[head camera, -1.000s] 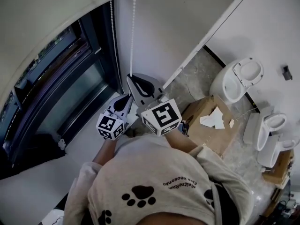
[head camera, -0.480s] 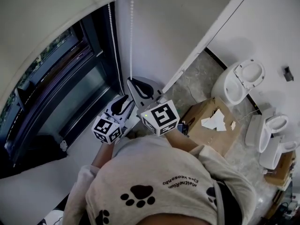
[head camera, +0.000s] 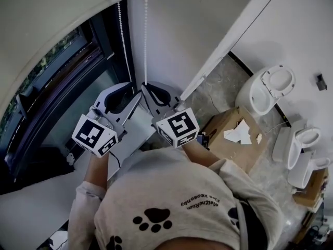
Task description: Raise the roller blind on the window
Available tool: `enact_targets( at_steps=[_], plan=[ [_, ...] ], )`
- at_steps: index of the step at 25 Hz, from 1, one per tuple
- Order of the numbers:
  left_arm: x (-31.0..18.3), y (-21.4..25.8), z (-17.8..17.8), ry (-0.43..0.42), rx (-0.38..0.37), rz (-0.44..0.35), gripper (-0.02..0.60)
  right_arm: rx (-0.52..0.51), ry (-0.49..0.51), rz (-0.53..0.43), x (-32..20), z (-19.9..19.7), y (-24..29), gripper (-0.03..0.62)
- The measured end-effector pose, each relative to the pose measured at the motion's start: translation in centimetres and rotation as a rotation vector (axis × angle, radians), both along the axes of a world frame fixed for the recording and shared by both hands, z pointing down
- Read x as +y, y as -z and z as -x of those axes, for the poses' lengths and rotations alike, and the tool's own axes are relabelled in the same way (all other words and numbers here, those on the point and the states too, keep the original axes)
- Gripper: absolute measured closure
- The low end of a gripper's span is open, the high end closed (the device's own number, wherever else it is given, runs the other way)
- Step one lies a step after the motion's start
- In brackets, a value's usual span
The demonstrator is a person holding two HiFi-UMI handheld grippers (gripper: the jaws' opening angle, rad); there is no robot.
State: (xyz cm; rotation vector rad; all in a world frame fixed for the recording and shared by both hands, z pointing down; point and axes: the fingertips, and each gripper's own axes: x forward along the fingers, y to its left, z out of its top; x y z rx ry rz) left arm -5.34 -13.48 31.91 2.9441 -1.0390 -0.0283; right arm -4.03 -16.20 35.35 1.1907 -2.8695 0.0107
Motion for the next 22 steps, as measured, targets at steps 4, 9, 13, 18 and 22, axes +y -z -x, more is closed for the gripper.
enact_targets(
  at_steps=[4, 9, 13, 18, 22],
  plan=[
    [-0.6, 4.3, -0.1, -0.018, 0.057, -0.025, 0.462, 0.000, 0.002, -0.009, 0.2, 0.1, 0.0, 0.583],
    [-1.5, 8.3, -1.2, -0.025, 0.040, -0.087, 0.462, -0.001, 0.006, -0.019, 0.4, 0.3, 0.1, 0.583],
    [-1.9, 10.5, -2.0, -0.051, 0.061, -0.103, 0.464, 0.001, 0.010, -0.024, 0.3, 0.3, 0.1, 0.583],
    [-2.6, 11.5, -2.3, -0.026, 0.048, -0.112, 0.535, 0.003, 0.025, -0.032, 0.3, 0.2, 0.1, 0.583],
    [-2.6, 11.1, -2.6, -0.032, 0.071, -0.065, 0.571, 0.003, 0.045, -0.048, 0.6, 0.3, 0.2, 0.583]
  ],
)
